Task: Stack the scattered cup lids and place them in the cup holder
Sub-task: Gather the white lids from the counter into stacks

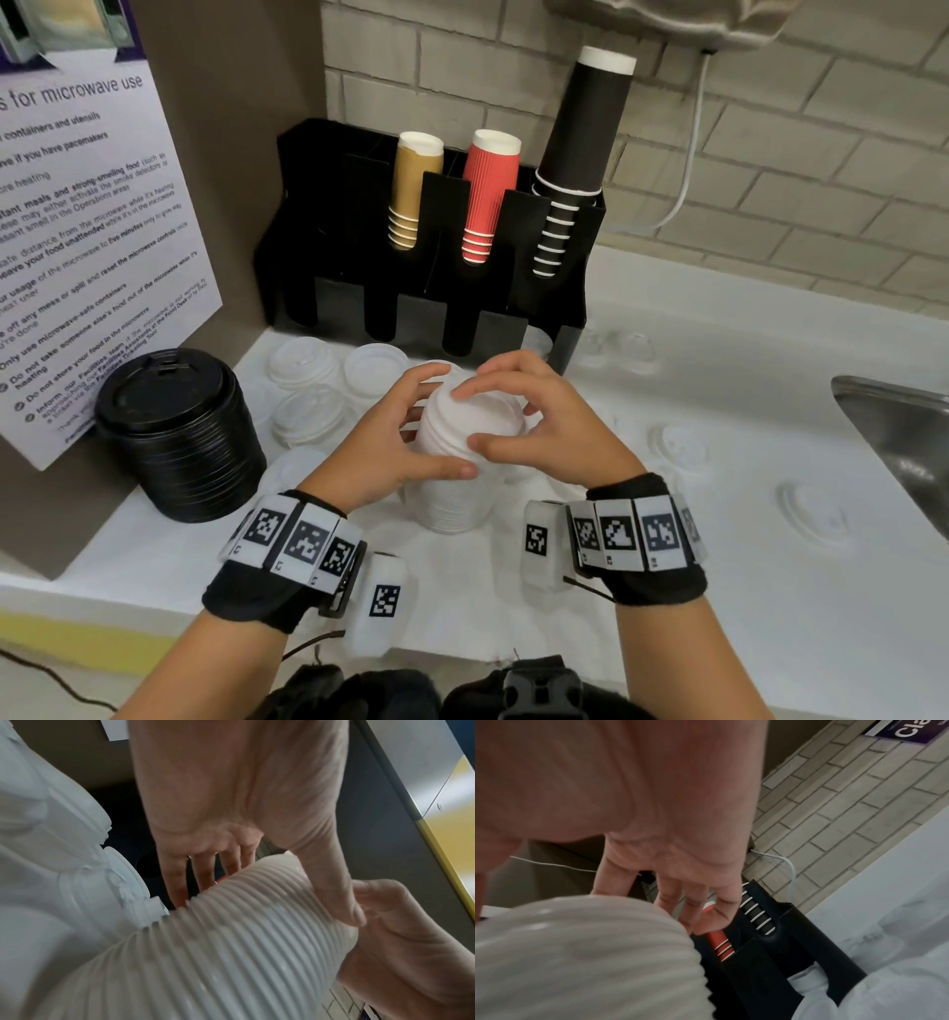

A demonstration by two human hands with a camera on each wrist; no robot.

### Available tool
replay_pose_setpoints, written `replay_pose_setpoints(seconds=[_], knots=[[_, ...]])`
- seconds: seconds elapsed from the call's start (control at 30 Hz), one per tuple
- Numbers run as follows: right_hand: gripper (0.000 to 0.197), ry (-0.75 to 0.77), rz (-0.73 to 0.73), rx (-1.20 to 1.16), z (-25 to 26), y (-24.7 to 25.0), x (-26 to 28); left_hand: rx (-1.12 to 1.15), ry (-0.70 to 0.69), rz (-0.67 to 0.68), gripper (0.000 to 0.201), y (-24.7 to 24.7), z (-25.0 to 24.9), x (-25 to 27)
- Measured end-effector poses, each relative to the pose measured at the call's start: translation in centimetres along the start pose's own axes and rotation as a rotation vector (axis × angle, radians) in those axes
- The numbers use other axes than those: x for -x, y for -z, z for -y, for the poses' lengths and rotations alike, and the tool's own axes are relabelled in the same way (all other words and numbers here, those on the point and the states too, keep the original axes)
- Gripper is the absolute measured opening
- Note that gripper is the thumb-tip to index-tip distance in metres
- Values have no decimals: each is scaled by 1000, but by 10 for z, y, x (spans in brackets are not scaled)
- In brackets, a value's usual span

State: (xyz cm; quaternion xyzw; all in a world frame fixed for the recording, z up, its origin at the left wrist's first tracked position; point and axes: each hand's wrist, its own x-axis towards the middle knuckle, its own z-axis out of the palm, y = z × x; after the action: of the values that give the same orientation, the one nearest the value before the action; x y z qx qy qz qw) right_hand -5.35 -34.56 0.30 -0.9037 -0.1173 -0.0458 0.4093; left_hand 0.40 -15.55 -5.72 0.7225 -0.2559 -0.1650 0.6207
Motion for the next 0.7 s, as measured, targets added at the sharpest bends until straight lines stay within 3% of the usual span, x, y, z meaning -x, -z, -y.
replay_pose_setpoints(seconds=[0.3, 0.4, 0.43, 0.5, 0.57, 0.6, 0.63, 0.7], knots=[[42, -3, 32, -7, -2, -1, -2, 5, -24, 20, 99, 4, -1, 0], [41, 17, 57, -4, -5, 5, -1, 3, -51, 51, 88, 6, -2, -2], [35, 22, 7, -45, -9, 9, -2, -1, -55, 59, 84, 6, -3, -3], [16, 7, -257, -212, -23, 24, -11, -3, -55, 60, 81, 9, -3, -4], [7, -147, -572, -228, -52, 47, -30, -2, -44, 68, 86, 12, -2, -4], [5, -285, -628, -108, -70, 58, -42, -6, -41, 82, 87, 13, -3, -4], [16, -449, -583, 38, -90, 68, -54, -16, -40, 98, 86, 14, -3, -4], [39, -765, -276, 322, -126, 76, -75, -39, -37, 124, 78, 14, -5, -3]])
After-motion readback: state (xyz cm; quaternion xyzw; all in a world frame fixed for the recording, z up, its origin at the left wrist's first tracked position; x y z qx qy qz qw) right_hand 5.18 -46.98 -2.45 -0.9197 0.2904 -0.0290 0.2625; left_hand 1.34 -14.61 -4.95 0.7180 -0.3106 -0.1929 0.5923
